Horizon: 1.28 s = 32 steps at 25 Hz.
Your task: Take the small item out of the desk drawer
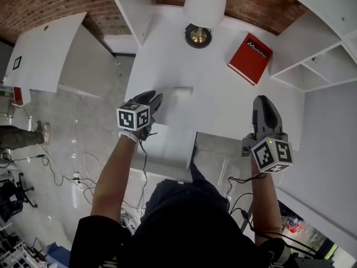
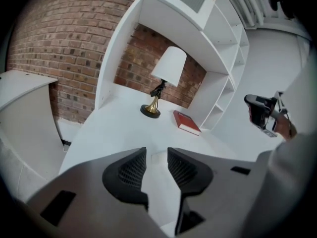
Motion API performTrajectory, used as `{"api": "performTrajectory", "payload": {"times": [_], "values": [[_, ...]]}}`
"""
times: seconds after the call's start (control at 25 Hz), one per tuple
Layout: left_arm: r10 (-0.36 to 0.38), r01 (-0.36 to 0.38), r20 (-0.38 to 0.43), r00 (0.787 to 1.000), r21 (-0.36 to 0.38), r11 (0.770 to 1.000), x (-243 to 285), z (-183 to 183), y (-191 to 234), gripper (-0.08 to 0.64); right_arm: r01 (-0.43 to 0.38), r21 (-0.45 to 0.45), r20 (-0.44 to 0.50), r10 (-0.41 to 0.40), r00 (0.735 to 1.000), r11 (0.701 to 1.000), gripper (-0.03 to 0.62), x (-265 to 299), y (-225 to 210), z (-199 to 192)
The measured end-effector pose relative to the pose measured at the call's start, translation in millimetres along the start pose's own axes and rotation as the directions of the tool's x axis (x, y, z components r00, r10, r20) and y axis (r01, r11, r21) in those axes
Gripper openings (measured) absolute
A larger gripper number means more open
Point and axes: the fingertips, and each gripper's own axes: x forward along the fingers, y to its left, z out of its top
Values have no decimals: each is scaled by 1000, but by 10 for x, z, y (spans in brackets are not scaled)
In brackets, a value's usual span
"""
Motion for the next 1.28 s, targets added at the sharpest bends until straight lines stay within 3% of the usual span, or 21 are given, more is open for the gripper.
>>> {"api": "performTrajectory", "payload": {"times": [0.24, 0.44, 0.72, 0.8, 1.04, 1.28], "values": [[53, -58, 141, 989, 25, 998, -587, 378, -51, 114, -18, -10, 50, 18, 999, 1000, 44, -64, 229, 219], [85, -101, 274, 958, 44, 994, -1138, 765, -103, 115, -33, -26, 96, 36, 995, 999, 44, -145, 495, 404], [7, -118, 396, 918, 256, 960, -1773, 1203, -744, 169, -31, -77, 150, 43, 988, 997, 62, -317, 719, 661], [-9, -120, 438, 899, 267, 956, -1950, 1311, -894, 169, -33, -103, 162, 49, 986, 994, 75, -364, 798, 717], [8, -144, 579, 815, 188, 972, -2489, 1602, -1031, 169, -54, -136, 202, 81, 976, 989, 96, -498, 1015, 867], [64, -242, 636, 769, 198, 950, -2863, 1770, -1061, 169, -52, -171, 234, 92, 968, 984, 103, -606, 1163, 1060]]}}
